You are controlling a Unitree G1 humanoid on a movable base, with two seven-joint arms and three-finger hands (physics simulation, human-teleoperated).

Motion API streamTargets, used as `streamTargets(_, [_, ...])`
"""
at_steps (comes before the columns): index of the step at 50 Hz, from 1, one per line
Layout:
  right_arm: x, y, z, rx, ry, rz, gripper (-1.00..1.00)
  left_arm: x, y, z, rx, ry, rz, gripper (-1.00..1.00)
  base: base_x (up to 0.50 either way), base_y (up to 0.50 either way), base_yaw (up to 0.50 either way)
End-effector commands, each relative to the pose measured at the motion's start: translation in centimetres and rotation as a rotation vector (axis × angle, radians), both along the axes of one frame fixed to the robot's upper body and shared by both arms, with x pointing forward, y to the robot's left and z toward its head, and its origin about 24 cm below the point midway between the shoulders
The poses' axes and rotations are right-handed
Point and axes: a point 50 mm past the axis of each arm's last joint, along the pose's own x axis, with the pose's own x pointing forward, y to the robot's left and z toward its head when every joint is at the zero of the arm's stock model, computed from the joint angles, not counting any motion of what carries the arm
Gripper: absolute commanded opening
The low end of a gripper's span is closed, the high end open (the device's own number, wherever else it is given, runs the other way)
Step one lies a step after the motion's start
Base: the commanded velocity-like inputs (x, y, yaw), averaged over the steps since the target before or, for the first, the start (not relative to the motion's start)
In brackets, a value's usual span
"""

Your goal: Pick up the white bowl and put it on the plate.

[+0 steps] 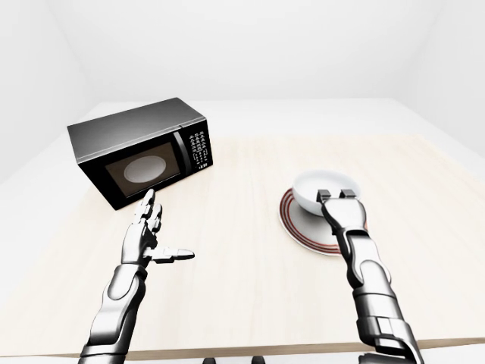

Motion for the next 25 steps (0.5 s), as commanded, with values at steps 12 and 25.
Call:
streamTargets(12, [-0.21,-0.33,0.16,-0.108,-0.012,0.000,-1.00,0.00,0.00,0.00,0.000,0.000,0.000,1.00,0.00,0.00,0.00])
streamTargets(25, [-0.29,-0.38,-0.18,-0.103,0.002,-0.003,1.00,0.00,0.00,0.00,0.000,0.000,0.000,1.00,0.00,0.00,0.00])
